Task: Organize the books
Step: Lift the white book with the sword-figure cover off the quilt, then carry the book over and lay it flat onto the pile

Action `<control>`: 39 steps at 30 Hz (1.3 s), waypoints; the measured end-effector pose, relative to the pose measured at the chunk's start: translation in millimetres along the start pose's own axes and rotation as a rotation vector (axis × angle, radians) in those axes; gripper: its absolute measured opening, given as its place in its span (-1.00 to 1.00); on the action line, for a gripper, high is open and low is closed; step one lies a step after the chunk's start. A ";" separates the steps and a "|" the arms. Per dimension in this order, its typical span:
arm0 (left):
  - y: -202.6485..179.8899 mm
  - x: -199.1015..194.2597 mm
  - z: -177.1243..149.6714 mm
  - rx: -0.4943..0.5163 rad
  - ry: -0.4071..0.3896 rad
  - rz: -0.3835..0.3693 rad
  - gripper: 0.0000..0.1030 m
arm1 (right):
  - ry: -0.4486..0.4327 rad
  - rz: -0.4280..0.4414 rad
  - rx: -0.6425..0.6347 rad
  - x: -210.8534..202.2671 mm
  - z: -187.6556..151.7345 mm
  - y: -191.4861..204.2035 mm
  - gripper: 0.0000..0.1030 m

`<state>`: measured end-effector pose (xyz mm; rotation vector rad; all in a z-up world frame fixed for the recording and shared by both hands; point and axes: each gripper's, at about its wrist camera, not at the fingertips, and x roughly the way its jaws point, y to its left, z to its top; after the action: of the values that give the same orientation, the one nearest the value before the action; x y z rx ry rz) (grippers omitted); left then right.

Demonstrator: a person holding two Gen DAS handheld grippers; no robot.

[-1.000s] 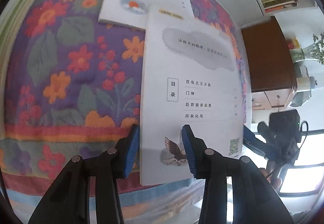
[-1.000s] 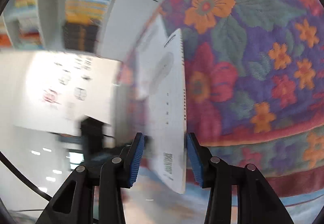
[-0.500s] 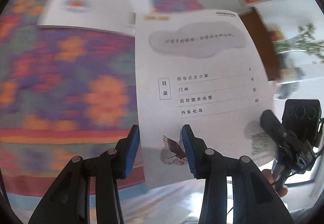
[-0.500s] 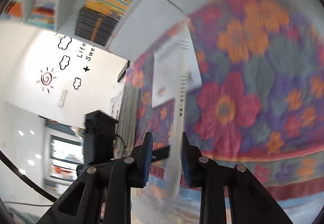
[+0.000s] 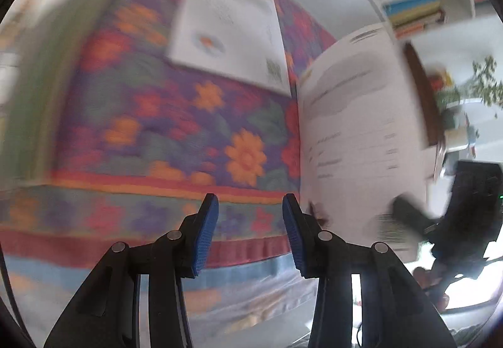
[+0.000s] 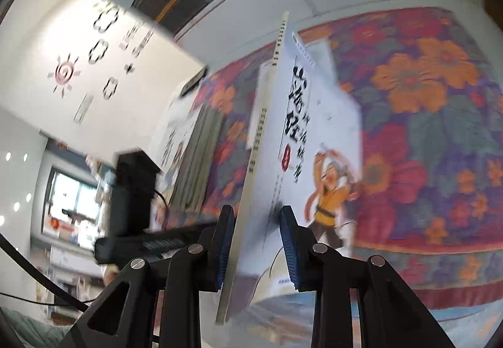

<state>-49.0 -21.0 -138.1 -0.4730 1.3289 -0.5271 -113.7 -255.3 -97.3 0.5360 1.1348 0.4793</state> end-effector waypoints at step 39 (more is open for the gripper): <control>-3.6 -8.8 -16.1 -0.070 -0.064 -0.156 -0.30 | 0.051 -0.168 0.163 55.9 -36.1 -88.8 -0.40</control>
<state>-66.5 -18.8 -131.9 -0.6496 1.2579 -0.5905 -120.3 -284.7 -204.1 0.5672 1.2637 0.2580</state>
